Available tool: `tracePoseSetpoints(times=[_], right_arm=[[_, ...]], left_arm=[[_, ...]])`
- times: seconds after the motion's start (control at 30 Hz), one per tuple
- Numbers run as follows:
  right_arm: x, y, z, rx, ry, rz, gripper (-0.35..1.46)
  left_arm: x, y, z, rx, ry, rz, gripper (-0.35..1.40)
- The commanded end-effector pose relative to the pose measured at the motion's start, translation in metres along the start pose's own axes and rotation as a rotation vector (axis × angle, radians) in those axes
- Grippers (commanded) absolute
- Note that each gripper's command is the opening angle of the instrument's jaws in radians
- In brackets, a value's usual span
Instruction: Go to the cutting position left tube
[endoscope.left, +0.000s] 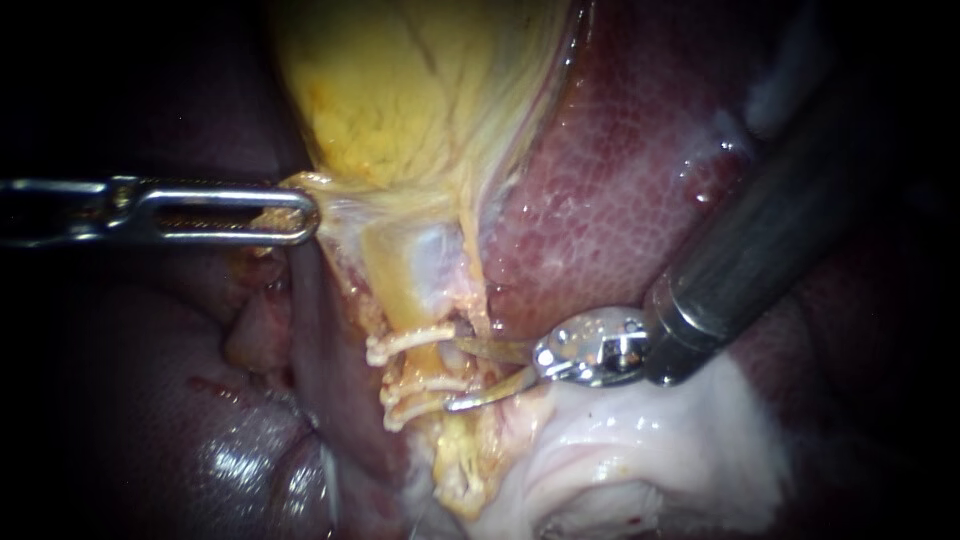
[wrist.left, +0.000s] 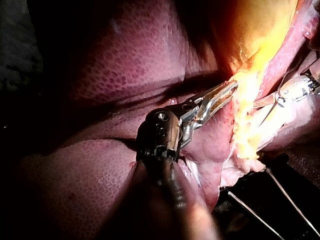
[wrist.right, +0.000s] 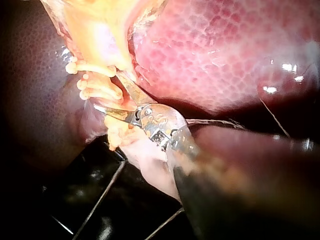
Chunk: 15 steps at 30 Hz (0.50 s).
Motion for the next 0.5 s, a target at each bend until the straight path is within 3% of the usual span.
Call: tracePoseSetpoints(times=[0.03, 0.23, 0.5], right_arm=[[0.0002, 0.0, 0.0003, -0.001, 0.001, 0.0, 1.42], [0.0013, 0.0003, 0.0016, 0.005, 0.001, 0.003, 1.42], [0.0018, 0.0005, 0.0018, 0.075, 0.021, -0.007, 1.35]], left_arm=[[0.0, 0.0, 0.0, 0.0, 0.0, 0.0, -0.35], [0.0001, 0.0, 0.0, -0.001, 0.0, 0.0, -0.35], [0.0001, 0.0003, 0.0001, 0.0, 0.0, 0.001, -0.35]])
